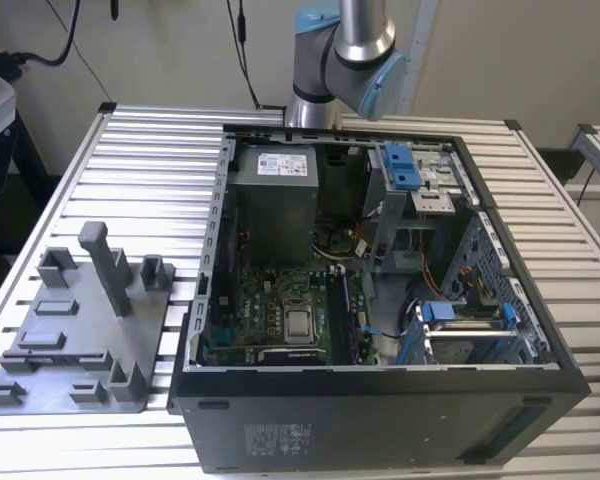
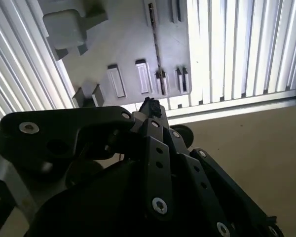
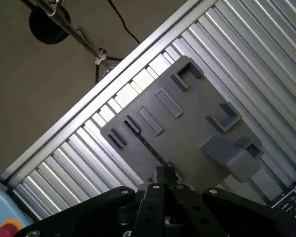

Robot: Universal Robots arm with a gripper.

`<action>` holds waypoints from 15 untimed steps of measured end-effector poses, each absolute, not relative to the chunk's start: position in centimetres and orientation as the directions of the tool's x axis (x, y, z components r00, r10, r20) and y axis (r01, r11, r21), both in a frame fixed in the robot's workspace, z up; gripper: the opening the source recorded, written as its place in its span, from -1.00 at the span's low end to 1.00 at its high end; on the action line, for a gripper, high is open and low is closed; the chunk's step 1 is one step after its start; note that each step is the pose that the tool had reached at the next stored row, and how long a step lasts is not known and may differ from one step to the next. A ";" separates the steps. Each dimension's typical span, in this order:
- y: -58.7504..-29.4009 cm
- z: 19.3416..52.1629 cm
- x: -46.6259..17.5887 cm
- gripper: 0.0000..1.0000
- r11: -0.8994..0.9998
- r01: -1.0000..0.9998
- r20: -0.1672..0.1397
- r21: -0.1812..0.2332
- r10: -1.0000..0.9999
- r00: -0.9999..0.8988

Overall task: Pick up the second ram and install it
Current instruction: 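Pick up the second ram and move it above second insertion slot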

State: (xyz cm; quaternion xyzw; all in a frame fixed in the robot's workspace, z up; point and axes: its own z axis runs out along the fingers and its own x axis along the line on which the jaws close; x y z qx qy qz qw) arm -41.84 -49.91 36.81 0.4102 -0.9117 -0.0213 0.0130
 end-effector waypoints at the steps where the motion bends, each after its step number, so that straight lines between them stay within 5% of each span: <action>1: -49.9 36.8 -41.8 -0.79 0.651 -0.757 0.006 0.049 -0.758 -0.652; 15: -49.9 36.6 -41.8 -0.79 0.503 -0.863 0.005 0.048 -0.864 -0.504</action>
